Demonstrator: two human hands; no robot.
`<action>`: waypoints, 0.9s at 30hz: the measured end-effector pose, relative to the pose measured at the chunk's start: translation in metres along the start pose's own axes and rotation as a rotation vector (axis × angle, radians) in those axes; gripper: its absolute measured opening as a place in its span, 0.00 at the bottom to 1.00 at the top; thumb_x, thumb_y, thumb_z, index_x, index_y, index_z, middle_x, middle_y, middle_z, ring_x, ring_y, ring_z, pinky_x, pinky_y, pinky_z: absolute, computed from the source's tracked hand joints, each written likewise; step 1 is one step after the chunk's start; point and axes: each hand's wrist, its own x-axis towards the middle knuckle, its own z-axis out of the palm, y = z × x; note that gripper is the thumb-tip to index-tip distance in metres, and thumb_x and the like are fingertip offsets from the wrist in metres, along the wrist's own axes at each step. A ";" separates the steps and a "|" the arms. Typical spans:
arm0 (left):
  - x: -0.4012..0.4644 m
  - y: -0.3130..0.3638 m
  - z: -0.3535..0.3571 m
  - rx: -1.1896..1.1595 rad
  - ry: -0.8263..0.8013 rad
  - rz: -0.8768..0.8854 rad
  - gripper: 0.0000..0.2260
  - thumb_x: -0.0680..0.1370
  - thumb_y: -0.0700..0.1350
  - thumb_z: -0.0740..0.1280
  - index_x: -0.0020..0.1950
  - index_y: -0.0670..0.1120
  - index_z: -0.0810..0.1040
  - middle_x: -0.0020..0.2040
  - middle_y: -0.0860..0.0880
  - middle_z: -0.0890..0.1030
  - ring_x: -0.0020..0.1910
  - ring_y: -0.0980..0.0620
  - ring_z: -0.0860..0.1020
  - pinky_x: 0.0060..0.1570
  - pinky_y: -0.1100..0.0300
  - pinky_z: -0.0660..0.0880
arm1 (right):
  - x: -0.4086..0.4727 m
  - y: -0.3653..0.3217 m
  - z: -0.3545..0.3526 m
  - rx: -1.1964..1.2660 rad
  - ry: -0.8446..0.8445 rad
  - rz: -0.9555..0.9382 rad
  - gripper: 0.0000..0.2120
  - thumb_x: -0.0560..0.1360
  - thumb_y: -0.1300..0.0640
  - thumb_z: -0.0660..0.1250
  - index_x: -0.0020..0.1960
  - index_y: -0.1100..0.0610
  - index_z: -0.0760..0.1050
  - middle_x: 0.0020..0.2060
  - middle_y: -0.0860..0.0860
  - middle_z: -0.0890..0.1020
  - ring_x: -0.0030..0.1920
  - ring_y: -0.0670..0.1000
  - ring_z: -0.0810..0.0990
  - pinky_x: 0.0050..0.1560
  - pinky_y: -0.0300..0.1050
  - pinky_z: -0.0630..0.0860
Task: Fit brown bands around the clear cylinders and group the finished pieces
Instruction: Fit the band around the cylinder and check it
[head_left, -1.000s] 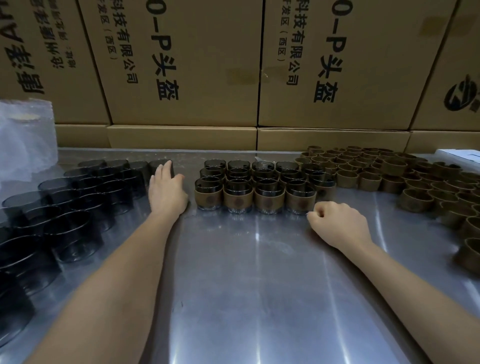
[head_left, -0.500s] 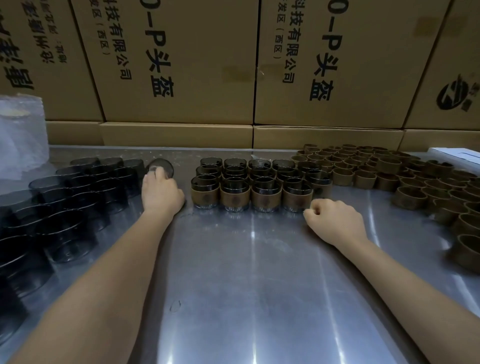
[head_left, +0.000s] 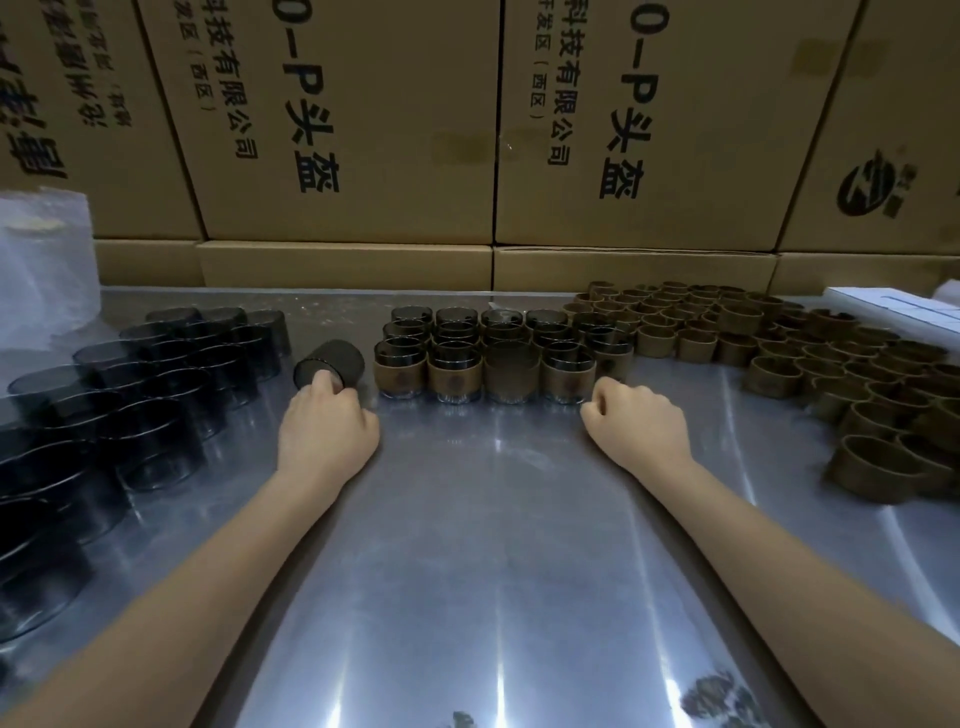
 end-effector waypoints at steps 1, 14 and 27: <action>-0.008 0.002 -0.004 0.009 0.010 0.012 0.15 0.78 0.45 0.60 0.58 0.39 0.80 0.59 0.42 0.73 0.56 0.40 0.73 0.53 0.50 0.71 | -0.003 -0.001 -0.001 -0.001 -0.005 -0.003 0.10 0.79 0.50 0.55 0.45 0.54 0.70 0.36 0.51 0.75 0.37 0.54 0.71 0.35 0.45 0.64; -0.076 0.077 -0.033 0.359 -0.132 0.262 0.20 0.83 0.52 0.51 0.57 0.46 0.81 0.65 0.45 0.71 0.58 0.45 0.74 0.71 0.49 0.56 | -0.059 -0.019 -0.016 0.151 -0.112 -0.165 0.10 0.80 0.45 0.54 0.50 0.50 0.70 0.42 0.47 0.78 0.41 0.52 0.73 0.37 0.46 0.65; -0.117 0.135 -0.037 0.051 0.122 0.835 0.05 0.69 0.43 0.66 0.35 0.49 0.81 0.36 0.51 0.77 0.40 0.49 0.78 0.49 0.60 0.75 | -0.048 -0.031 -0.030 0.836 -0.419 -0.011 0.35 0.72 0.28 0.56 0.45 0.61 0.78 0.43 0.56 0.83 0.48 0.55 0.81 0.55 0.52 0.74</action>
